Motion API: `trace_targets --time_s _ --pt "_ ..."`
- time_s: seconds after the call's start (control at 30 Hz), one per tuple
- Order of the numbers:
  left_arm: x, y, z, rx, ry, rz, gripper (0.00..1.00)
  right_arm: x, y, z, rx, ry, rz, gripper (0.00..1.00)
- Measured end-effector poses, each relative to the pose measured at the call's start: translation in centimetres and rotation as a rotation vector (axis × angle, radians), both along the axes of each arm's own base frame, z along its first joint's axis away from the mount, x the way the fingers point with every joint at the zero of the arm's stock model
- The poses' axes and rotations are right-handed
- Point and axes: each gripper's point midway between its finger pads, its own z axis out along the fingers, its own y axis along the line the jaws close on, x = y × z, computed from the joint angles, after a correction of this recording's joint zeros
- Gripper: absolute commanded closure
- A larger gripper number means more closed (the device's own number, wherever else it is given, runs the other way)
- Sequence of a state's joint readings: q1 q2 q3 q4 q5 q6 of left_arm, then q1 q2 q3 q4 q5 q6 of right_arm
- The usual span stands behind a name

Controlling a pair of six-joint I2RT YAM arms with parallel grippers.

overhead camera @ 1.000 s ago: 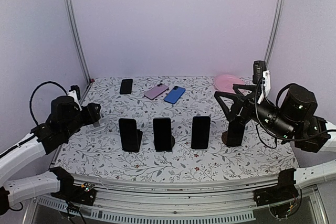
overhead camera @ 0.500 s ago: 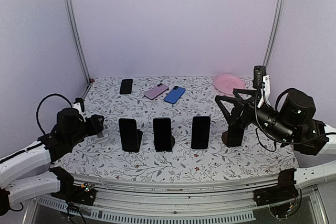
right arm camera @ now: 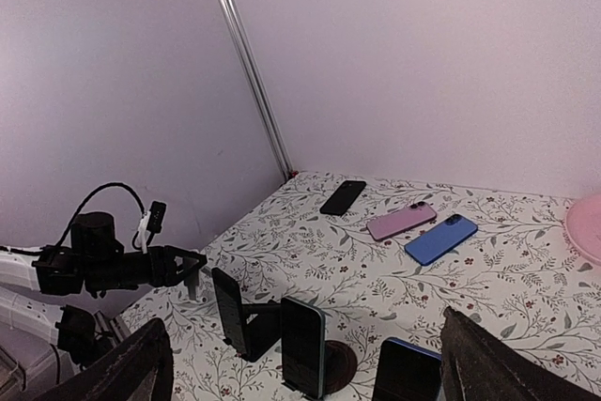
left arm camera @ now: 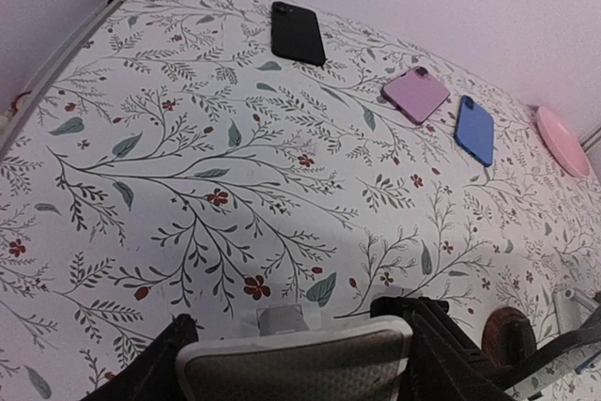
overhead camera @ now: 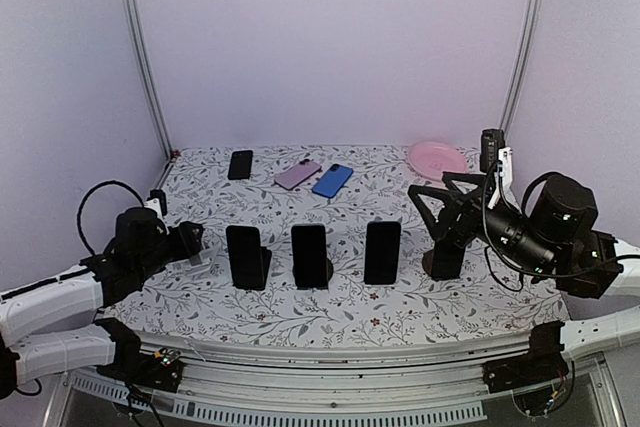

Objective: Place the phone on the phone stand
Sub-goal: Place the phone stand at the center of the board.

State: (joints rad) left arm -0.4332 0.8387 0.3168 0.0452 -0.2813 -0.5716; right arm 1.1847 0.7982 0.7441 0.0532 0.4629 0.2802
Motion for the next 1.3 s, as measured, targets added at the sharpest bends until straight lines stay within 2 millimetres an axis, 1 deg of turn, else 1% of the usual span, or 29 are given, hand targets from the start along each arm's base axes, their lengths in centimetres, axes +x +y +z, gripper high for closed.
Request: trace_targets --time_s 0.17,0.33,0.5,0.8,1.3 --pt "-0.1 -0.2 -1.0 0.000 0.020 -0.010 0.65 0.1 0.2 -0.2 -0.010 -0.003 0.000 0.01" --pt "-0.3 -0.3 -1.8 0.001 0.040 -0.018 0.64 0.3 0.9 -1.0 -0.037 0.005 0.001 0.01" --pt "-0.3 -0.5 -2.4 0.004 0.064 -0.030 0.64 0.4 1.0 -1.3 -0.045 0.008 0.001 0.01" --pt "0.1 -0.8 -2.5 0.004 0.070 -0.033 0.63 0.4 1.0 -1.2 -0.045 0.008 0.000 0.01" --pt "-0.2 -1.0 -2.5 0.005 0.089 -0.049 0.60 0.4 1.2 -1.3 -0.046 0.009 0.012 0.01"
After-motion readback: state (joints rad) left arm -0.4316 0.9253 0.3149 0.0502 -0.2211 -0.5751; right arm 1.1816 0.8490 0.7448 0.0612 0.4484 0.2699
